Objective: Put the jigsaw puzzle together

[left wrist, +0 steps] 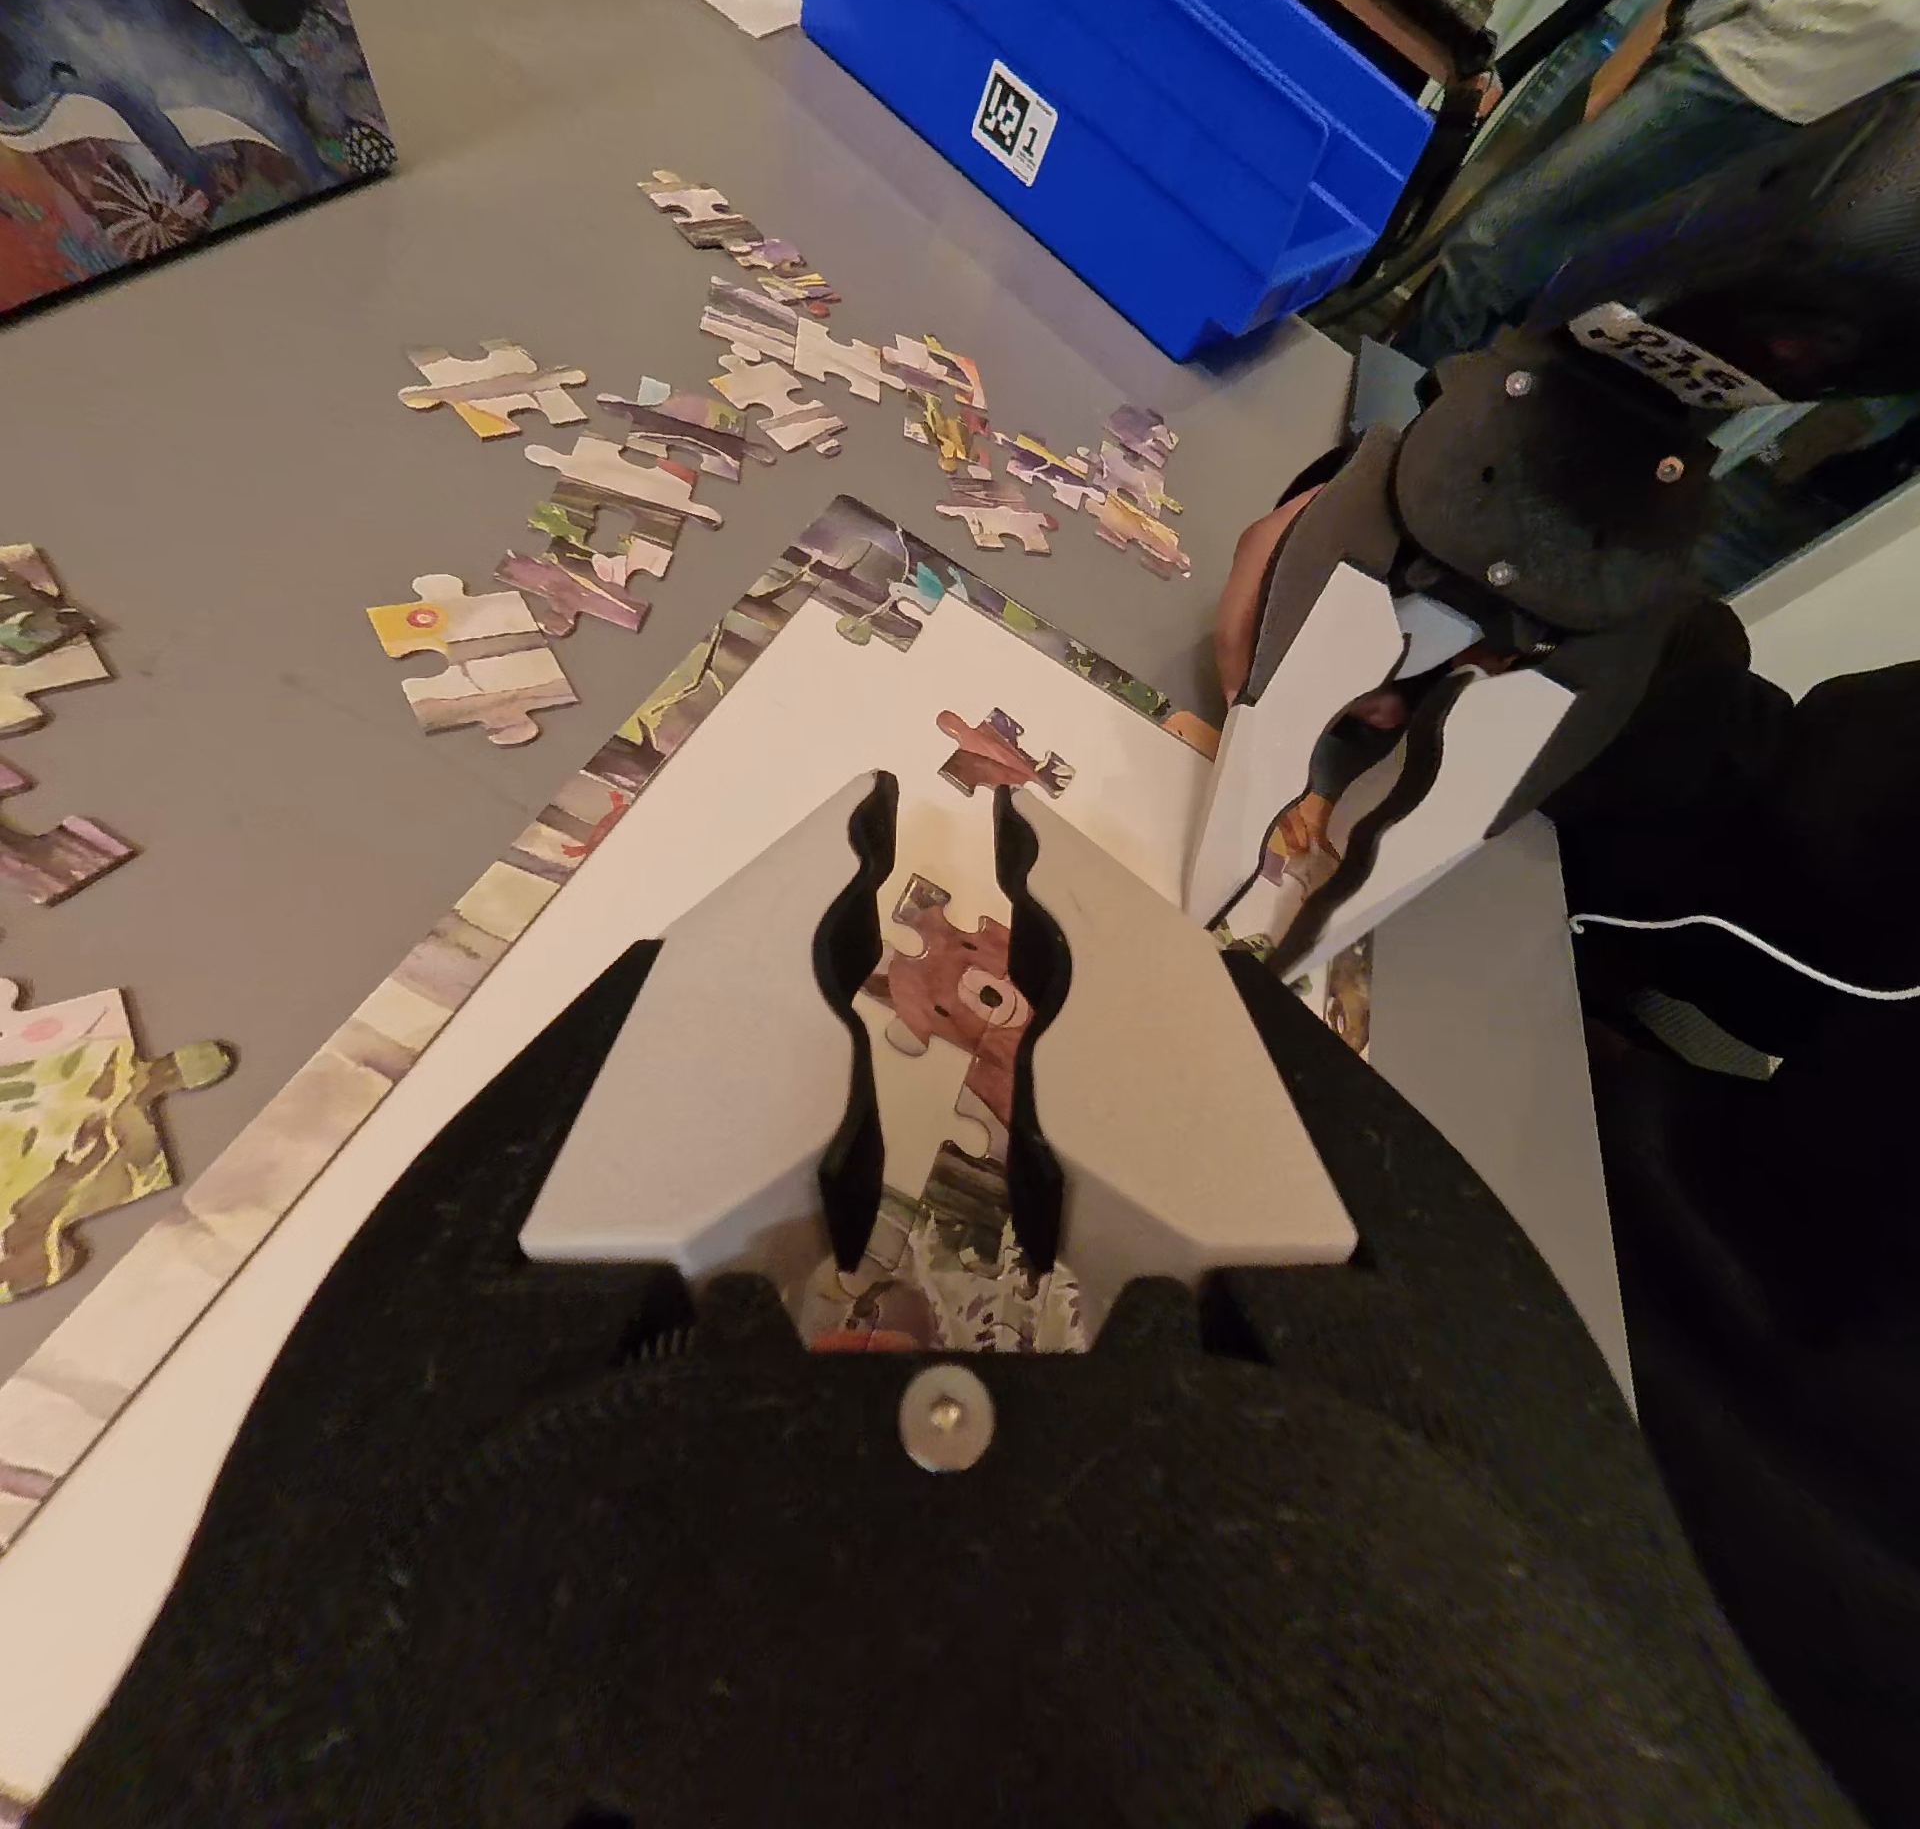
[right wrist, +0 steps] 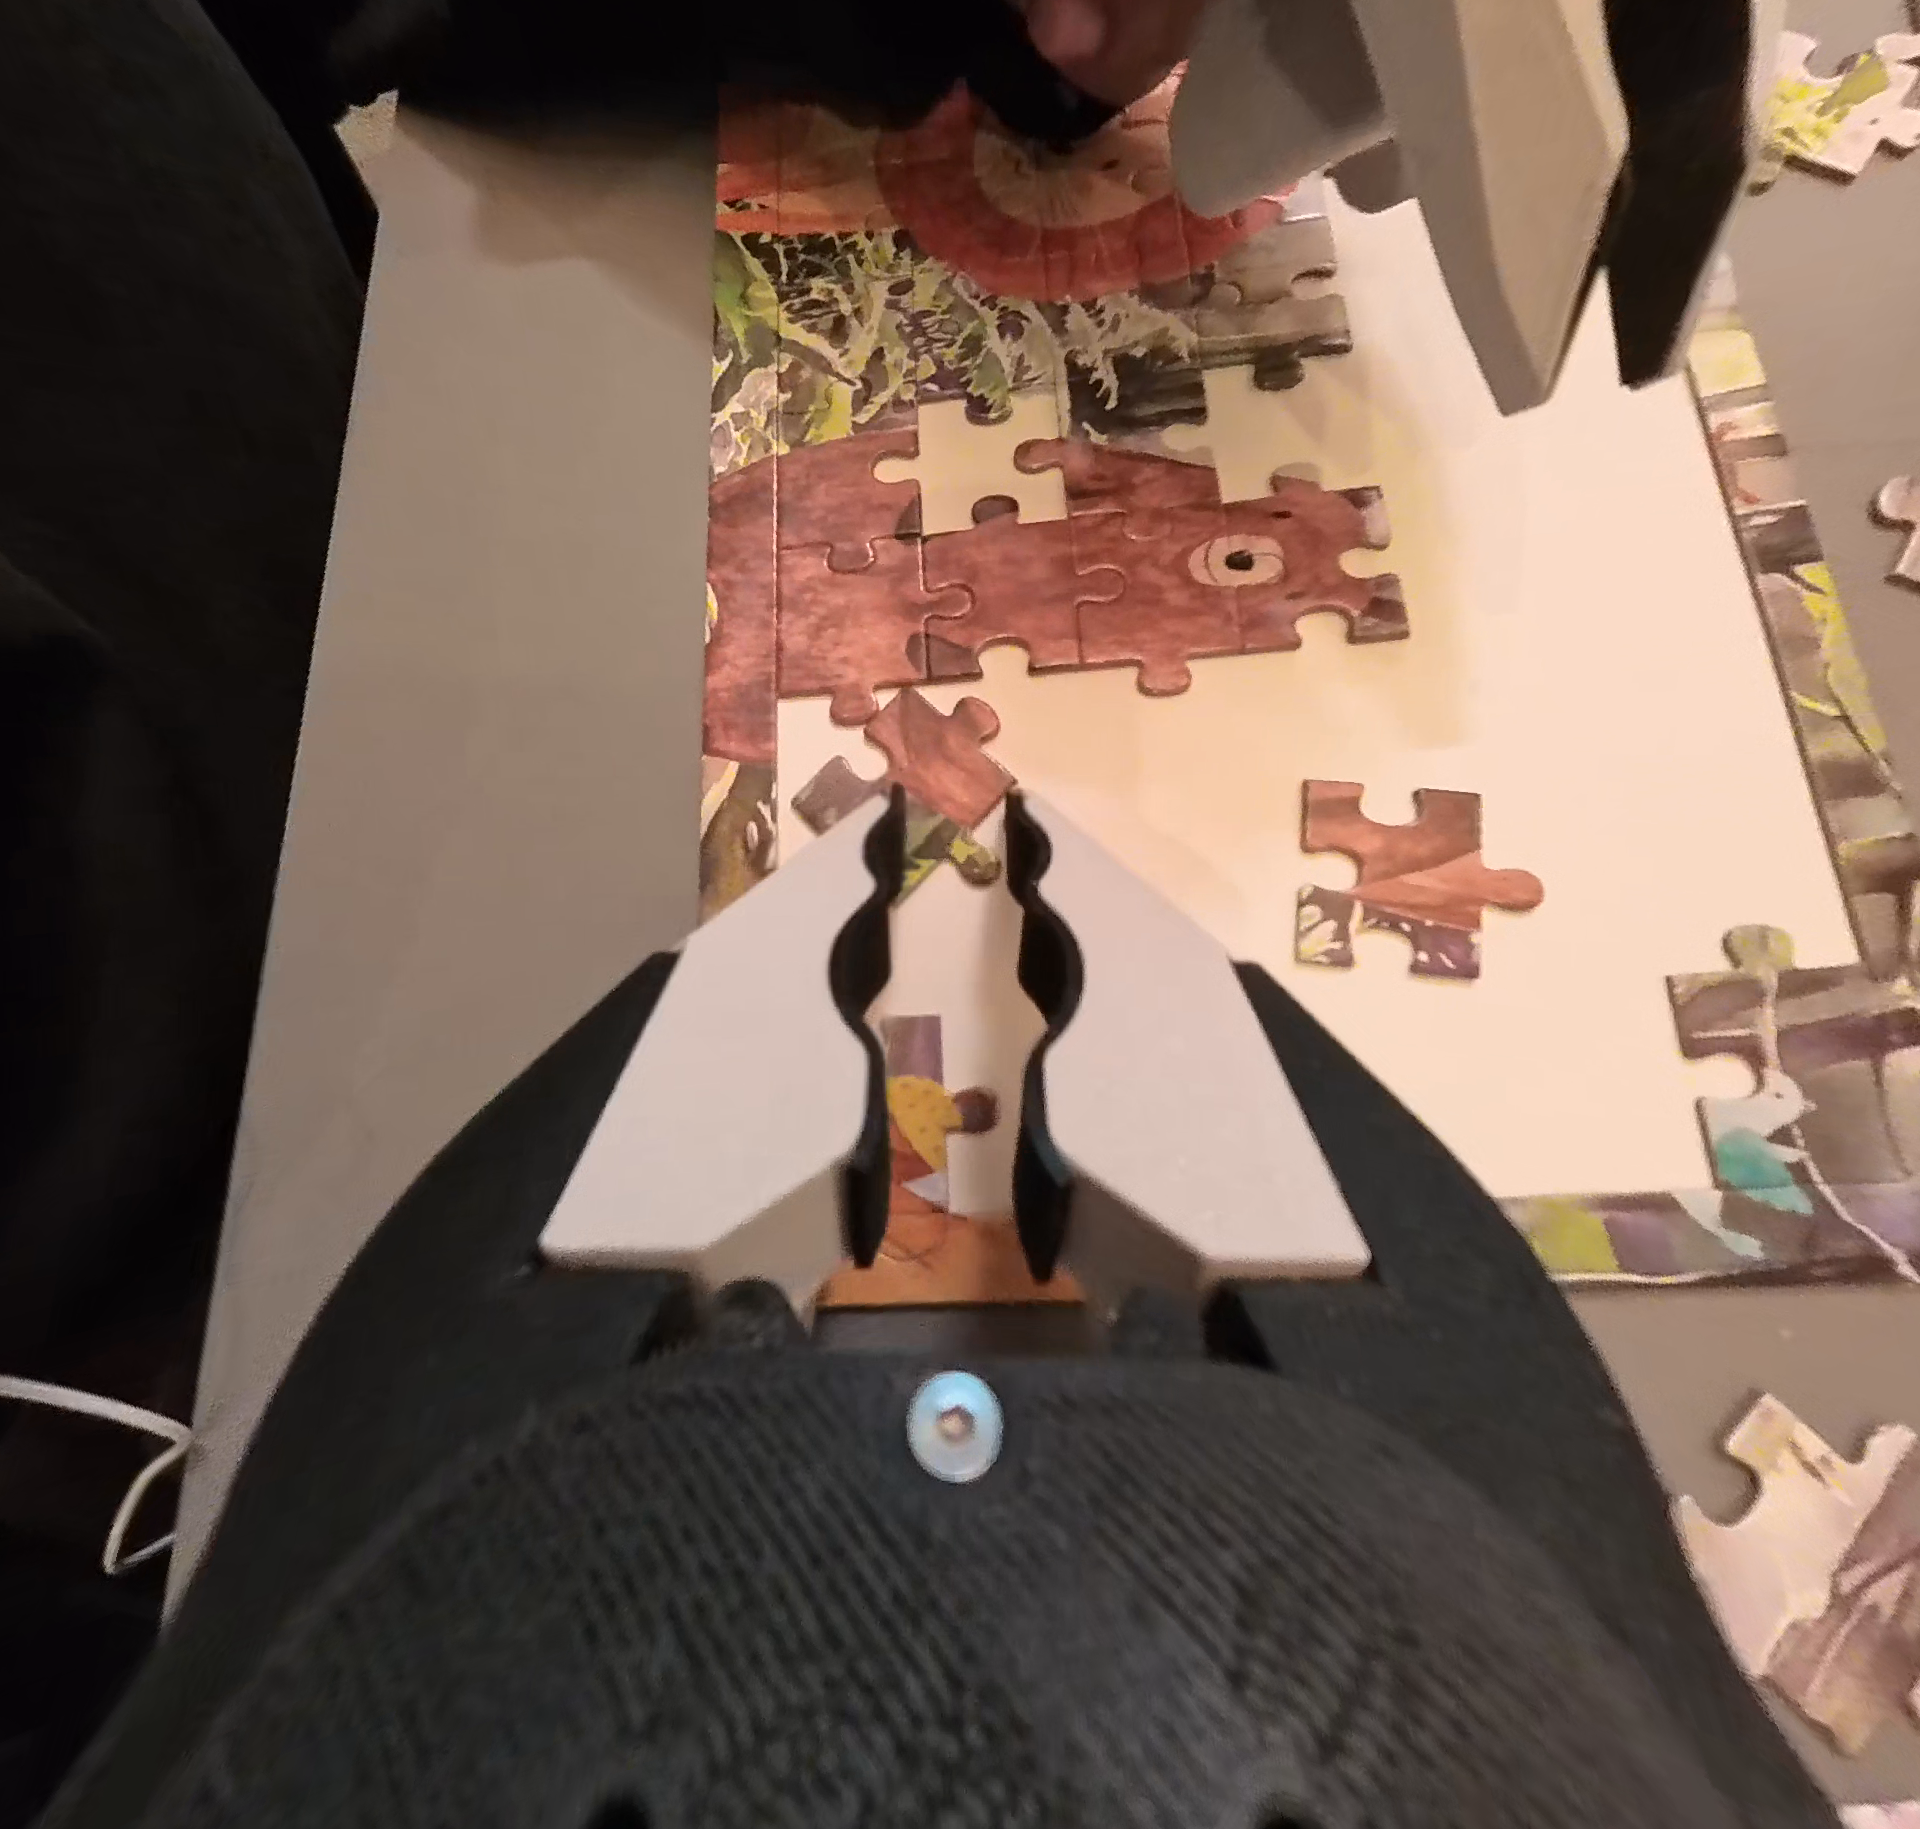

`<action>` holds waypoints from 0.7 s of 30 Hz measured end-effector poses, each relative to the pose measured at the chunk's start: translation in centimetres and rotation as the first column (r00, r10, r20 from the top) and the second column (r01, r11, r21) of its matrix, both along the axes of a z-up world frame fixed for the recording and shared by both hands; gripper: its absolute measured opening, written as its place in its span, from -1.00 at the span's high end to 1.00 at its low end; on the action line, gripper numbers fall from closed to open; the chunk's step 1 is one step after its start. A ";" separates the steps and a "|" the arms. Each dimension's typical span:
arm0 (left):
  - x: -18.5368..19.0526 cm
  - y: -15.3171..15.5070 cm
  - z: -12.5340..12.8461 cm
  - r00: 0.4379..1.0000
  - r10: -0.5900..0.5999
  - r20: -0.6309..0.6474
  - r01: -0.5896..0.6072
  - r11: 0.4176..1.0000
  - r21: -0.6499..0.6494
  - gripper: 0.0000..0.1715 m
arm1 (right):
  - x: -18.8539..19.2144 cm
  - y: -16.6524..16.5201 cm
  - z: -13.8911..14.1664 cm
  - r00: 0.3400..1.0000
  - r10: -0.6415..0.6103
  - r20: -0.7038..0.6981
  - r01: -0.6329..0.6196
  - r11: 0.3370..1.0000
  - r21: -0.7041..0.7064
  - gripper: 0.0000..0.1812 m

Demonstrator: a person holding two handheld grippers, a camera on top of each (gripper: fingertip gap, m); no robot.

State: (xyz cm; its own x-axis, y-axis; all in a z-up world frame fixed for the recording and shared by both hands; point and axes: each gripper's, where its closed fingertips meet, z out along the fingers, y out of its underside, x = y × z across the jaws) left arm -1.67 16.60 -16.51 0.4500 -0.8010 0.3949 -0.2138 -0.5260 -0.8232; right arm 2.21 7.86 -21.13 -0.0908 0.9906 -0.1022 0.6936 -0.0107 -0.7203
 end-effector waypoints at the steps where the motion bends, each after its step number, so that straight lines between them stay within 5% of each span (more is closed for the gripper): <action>1: 0.0 0.0 0.0 1.000 0.000 0.000 0.000 1.000 0.000 0.81 | 0.0 0.2 0.0 1.000 -0.008 0.002 0.008 1.000 0.001 0.86; 10: 0.0 0.0 0.0 1.000 0.000 0.000 0.000 1.000 0.001 0.81 | 0.8 1.1 0.0 0.999 -0.047 0.005 0.047 0.999 0.003 0.88; 21: 0.0 0.0 0.2 1.000 -0.001 0.002 0.001 1.000 0.005 0.81 | 2.2 -1.2 0.2 0.996 0.090 -0.015 -0.091 0.991 -0.101 0.88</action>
State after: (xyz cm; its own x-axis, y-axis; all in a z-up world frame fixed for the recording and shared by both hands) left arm -1.71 16.56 -16.34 0.4487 -0.8033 0.3916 -0.2124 -0.5215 -0.8264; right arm 4.37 6.62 -20.96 -0.1807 0.9629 -0.2004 0.6877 -0.0219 -0.7257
